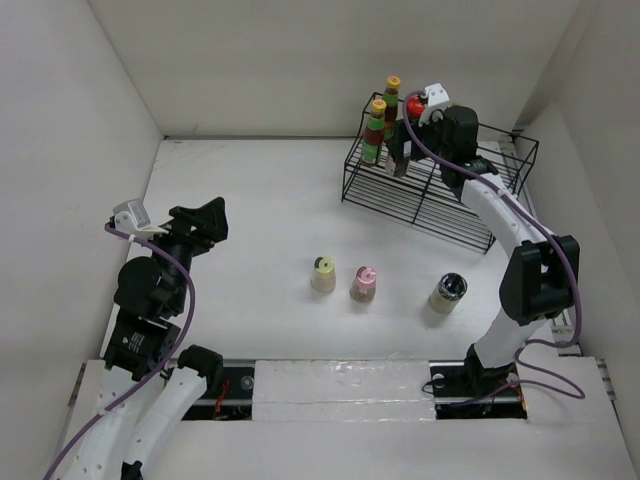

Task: Organize the condiment bottles

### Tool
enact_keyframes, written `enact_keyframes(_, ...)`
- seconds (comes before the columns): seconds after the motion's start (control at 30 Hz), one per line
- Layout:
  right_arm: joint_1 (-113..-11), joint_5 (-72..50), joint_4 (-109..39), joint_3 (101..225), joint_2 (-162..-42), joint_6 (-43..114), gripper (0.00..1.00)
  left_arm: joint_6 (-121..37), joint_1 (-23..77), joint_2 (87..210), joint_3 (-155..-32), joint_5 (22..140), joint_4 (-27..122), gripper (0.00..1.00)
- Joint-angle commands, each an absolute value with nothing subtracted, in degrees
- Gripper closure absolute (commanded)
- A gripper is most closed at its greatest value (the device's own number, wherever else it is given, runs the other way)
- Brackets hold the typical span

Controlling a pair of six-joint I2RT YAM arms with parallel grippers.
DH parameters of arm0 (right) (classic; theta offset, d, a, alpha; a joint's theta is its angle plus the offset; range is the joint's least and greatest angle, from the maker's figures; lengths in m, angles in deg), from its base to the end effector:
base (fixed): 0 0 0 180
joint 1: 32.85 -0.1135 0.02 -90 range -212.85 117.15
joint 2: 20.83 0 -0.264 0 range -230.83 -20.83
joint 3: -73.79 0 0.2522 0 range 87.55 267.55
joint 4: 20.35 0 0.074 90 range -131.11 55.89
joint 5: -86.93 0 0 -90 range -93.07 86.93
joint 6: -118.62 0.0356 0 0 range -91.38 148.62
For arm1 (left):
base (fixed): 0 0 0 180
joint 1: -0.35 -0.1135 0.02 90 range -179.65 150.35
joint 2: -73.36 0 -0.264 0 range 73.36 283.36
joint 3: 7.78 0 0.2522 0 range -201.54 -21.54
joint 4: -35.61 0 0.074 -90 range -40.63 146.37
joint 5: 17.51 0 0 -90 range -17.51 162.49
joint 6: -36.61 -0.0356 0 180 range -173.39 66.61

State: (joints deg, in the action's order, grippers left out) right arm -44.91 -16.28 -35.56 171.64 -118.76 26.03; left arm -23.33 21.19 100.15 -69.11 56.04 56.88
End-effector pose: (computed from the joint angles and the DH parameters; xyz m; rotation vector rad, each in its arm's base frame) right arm 0.4026 0.0943 0.3460 -0.3950 1.8000 0.3275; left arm 0.0946 -0.0252 0.4003 -0.3537 1.3240 -0.5559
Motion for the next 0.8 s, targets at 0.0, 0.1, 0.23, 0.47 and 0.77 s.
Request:
enact_keyframes(0.0, -45.7, -15.0, -31.6, 174.4, -114.9, 25.4, 0.09, -23.9, 20.9, 100.2, -69.5, 56.3, 54.2, 0.16)
enact_keyframes(0.1, -46.2, -13.6, -31.6, 171.3, -110.1, 26.1, 0.06, -23.9, 20.9, 100.2, -69.5, 57.0, 54.2, 0.16)
enact_keyframes(0.23, -48.2, -5.5, -31.6, 162.1, -100.4, 28.8, 0.04, -23.9, 20.9, 100.2, -69.5, 57.5, 54.2, 0.16)
enact_keyframes(0.47, -53.0, 18.4, -45.9, 140.4, -78.6, 38.4, 0.1, -22.8, 20.9, 99.0, -69.5, 60.8, 53.7, 0.16)
enact_keyframes(0.77, -56.3, 17.4, -76.3, 130.9, -57.9, 54.0, 0.12, -21.7, 20.9, 96.8, -70.1, 64.6, 53.7, 0.15)
